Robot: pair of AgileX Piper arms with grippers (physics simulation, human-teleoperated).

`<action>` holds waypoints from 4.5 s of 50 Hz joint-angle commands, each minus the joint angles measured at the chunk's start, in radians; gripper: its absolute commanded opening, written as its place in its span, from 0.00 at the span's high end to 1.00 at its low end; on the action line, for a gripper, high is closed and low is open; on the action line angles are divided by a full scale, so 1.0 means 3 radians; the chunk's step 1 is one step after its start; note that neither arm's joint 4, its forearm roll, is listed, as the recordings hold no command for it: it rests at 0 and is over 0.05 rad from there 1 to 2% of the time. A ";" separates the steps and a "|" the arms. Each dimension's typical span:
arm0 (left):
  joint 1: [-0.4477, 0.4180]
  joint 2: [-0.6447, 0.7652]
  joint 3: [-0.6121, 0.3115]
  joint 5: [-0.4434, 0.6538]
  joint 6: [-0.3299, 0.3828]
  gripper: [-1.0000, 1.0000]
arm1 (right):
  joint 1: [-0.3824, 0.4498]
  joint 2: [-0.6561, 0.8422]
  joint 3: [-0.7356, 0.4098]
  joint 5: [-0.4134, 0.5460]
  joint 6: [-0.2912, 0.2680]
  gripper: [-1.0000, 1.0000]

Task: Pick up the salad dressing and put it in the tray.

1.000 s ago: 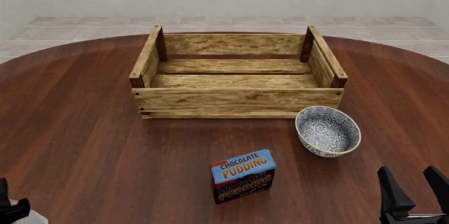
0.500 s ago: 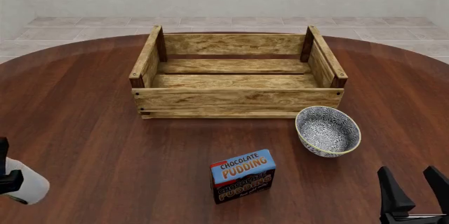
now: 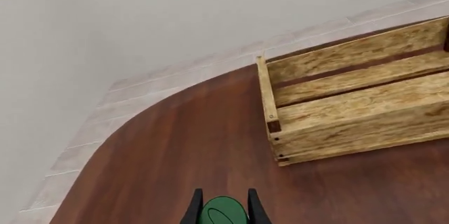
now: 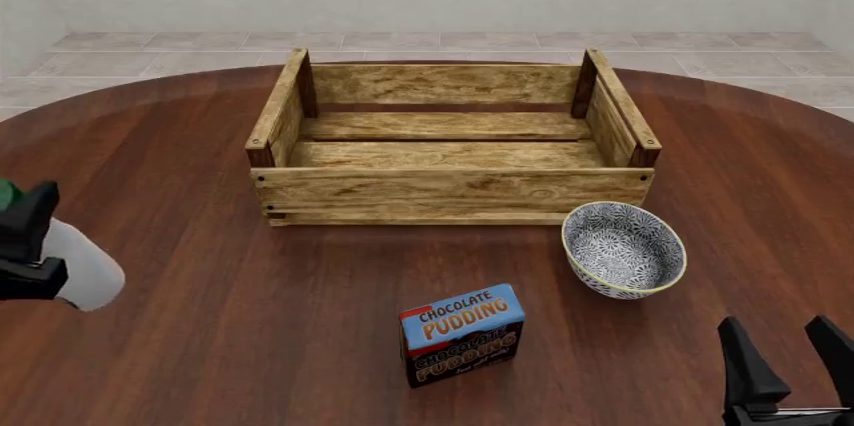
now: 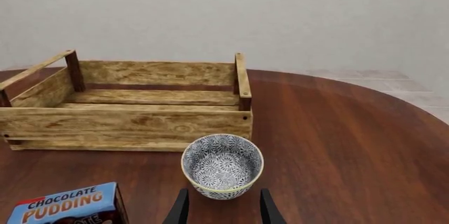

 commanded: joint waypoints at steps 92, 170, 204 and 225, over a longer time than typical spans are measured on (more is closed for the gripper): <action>-0.1396 0.4102 -0.3420 -0.0637 0.0263 1.00 | 0.0013 0.0018 -0.0001 -0.0026 0.0070 0.00; -0.1394 0.6008 -0.4901 -0.0570 0.0034 1.00 | -0.0029 -0.0162 -0.0005 0.0084 0.0222 0.00; -0.1327 0.6476 -0.5471 -0.0272 -0.0008 1.00 | -0.0022 -0.0175 -0.0005 0.0085 0.0255 0.00; -0.1284 0.6697 -0.5651 -0.0162 -0.0128 1.00 | -0.0010 -0.0177 -0.0001 0.0085 0.0261 0.00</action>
